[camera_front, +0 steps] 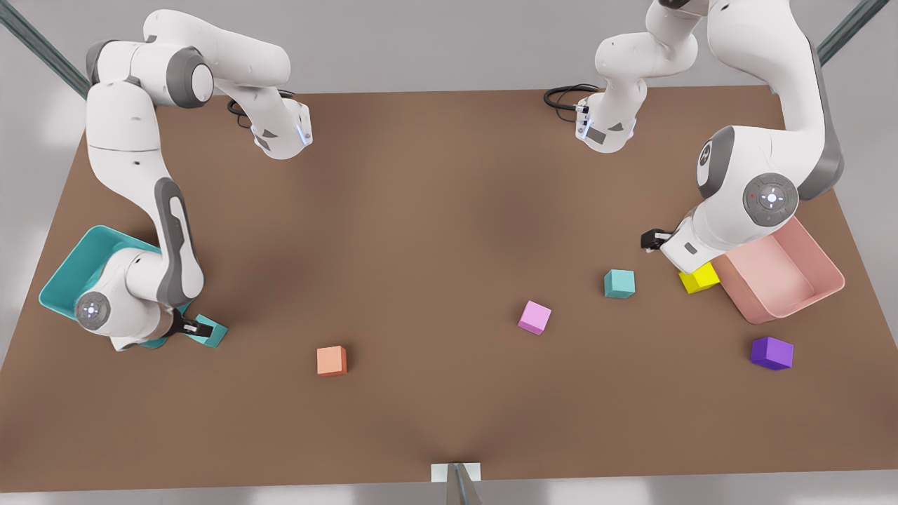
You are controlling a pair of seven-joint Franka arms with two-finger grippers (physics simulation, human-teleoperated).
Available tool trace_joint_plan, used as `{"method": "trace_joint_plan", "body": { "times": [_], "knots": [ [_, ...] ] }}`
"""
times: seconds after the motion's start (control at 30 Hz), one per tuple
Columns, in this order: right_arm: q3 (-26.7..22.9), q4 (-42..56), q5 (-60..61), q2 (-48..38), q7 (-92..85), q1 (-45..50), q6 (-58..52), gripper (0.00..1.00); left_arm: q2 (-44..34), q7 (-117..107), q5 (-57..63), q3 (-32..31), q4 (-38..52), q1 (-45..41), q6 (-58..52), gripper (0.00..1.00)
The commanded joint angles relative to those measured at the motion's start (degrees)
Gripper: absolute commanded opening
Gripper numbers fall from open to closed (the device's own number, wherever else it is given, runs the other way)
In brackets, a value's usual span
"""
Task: Stack the two blue cubes on top of each other
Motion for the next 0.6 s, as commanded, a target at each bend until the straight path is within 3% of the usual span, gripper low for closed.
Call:
{"method": "trace_joint_plan", "body": {
  "times": [0.0, 0.57],
  "knots": [
    [0.00, -0.06, 1.01, 0.21, 9.89, 0.01, 0.39, 1.00, -0.05, -0.06, 0.08, -0.04, 0.03, 0.00, -0.03, 1.00],
    [0.18, 0.90, 2.68, 6.45, 9.81, 0.36, 3.65, 0.99, 1.09, -0.06, 0.08, -0.04, 0.03, 0.79, -0.03, 1.00]
  ]
}}
